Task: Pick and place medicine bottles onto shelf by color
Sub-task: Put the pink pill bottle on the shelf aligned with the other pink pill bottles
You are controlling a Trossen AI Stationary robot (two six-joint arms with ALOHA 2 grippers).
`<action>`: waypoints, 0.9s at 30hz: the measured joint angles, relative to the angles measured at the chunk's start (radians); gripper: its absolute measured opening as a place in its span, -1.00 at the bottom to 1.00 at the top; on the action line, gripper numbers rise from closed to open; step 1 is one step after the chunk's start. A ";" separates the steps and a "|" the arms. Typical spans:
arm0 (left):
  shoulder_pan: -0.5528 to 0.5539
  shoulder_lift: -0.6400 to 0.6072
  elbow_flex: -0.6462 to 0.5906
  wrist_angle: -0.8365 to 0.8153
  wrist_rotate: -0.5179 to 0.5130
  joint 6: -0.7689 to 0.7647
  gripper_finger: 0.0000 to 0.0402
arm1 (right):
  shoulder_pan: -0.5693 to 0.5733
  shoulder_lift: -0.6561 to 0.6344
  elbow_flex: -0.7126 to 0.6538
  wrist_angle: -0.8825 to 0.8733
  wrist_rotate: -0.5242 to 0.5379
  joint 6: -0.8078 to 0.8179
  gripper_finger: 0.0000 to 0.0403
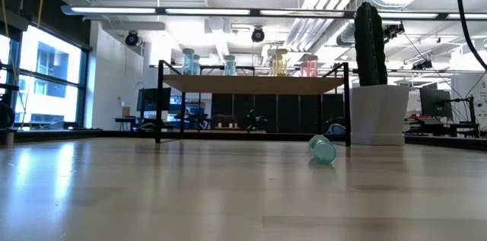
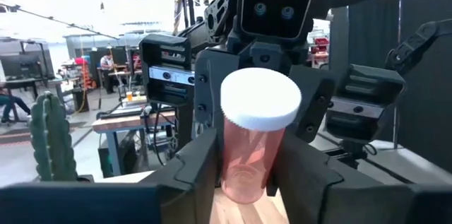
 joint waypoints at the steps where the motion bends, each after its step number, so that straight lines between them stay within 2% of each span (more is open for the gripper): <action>1: 0.000 0.000 0.000 0.000 0.001 0.004 -0.44 | 0.000 0.000 0.000 0.000 0.001 0.003 -0.58; 6: 0.000 0.000 0.000 0.000 0.002 0.003 -0.55 | 0.000 0.000 0.000 0.000 0.001 0.006 -0.58; 13: 0.000 0.000 0.000 -0.004 0.003 -0.004 -0.54 | -0.004 0.000 0.000 -0.009 -0.006 0.022 -0.46; 17: 0.000 0.000 0.000 -0.036 0.000 -0.004 -0.54 | -0.017 0.000 0.000 -0.044 -0.062 0.076 -0.34; 22: 0.003 0.000 0.000 -0.086 -0.030 -0.002 -0.54 | -0.029 -0.002 0.000 -0.111 -0.079 0.132 -0.13; 27: 0.004 0.000 0.000 -0.171 -0.105 0.021 -0.54 | -0.035 -0.043 0.000 -0.214 -0.113 0.190 0.02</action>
